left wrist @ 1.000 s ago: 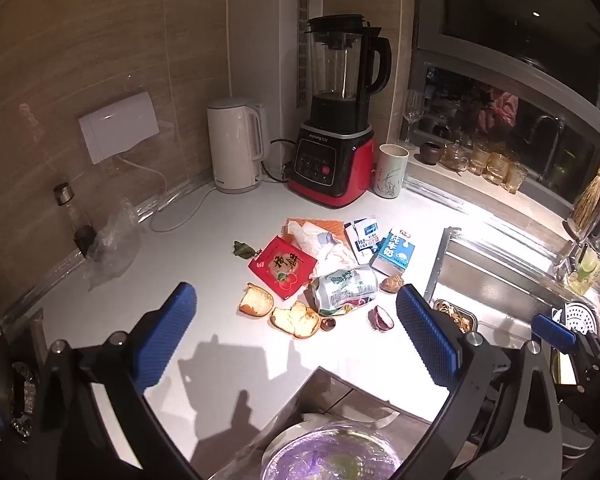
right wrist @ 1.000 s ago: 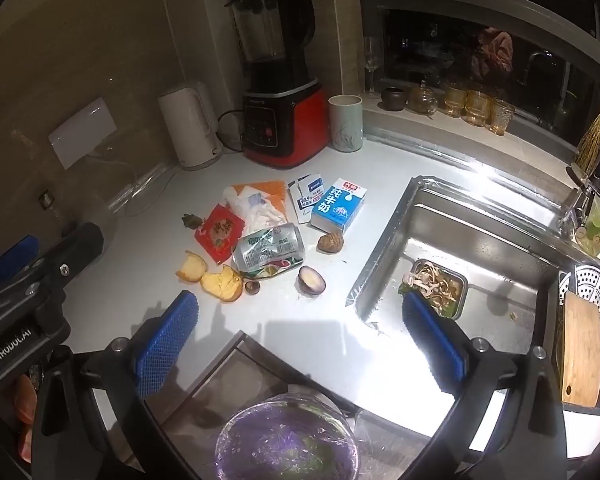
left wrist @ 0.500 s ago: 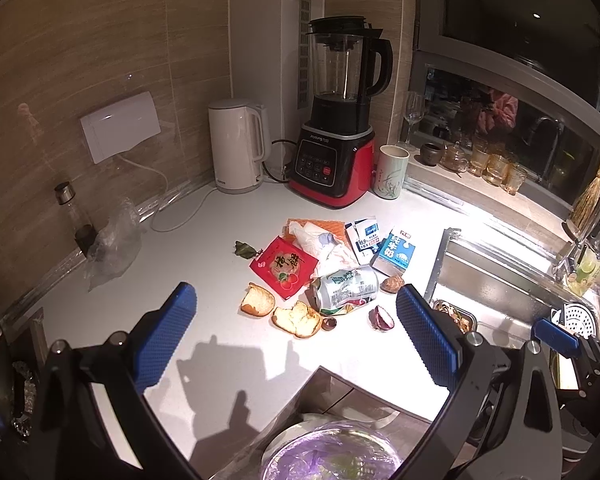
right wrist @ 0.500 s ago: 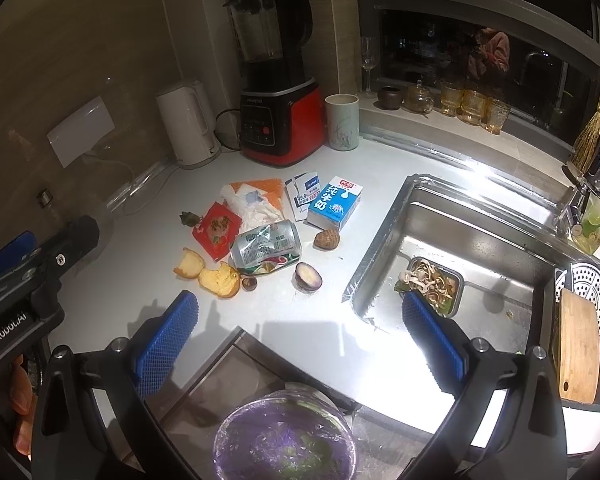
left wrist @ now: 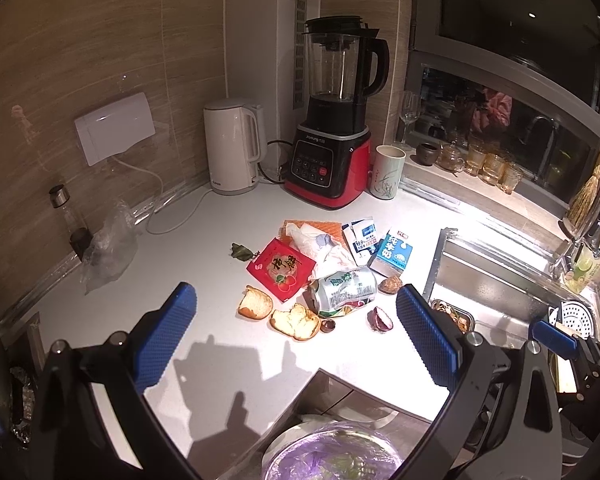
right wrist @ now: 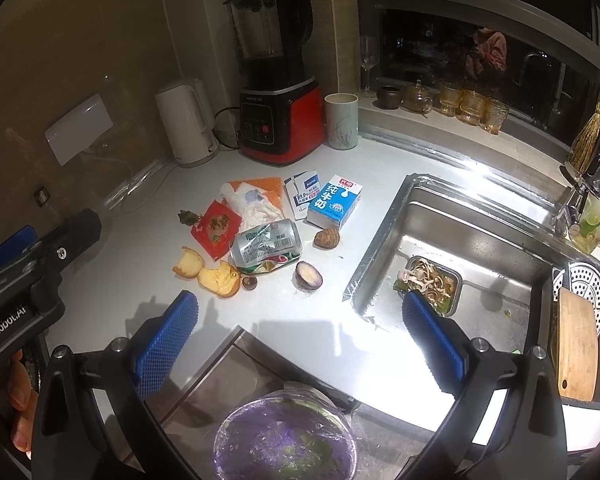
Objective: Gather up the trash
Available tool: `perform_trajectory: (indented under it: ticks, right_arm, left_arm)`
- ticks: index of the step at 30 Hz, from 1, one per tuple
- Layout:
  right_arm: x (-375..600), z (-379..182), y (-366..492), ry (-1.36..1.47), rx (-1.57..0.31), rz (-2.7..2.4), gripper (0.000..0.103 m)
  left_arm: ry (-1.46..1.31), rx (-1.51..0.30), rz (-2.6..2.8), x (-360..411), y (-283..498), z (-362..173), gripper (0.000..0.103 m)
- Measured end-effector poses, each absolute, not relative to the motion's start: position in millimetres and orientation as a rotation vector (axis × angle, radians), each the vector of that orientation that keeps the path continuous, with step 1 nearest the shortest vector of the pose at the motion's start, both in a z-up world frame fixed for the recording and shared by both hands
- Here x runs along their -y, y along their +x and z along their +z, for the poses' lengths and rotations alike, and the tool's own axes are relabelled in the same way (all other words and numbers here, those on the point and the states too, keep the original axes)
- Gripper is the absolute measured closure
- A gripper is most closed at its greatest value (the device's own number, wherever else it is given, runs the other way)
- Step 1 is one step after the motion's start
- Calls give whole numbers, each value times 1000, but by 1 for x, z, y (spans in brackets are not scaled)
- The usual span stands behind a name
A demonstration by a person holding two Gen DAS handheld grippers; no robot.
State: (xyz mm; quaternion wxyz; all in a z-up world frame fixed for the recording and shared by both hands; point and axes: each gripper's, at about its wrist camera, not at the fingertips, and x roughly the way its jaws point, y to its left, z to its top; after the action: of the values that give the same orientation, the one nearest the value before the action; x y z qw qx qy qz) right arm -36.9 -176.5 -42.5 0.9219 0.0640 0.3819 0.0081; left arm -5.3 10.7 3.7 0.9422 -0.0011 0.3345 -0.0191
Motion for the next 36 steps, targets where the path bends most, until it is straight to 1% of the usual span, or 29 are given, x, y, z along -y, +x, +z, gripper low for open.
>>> perform_trajectory:
  ticks: [36]
  right_arm:
    - [171,-37,-24,103,-804,29,2]
  left_arm:
    - [9,-685,-46,-12,2,8,7]
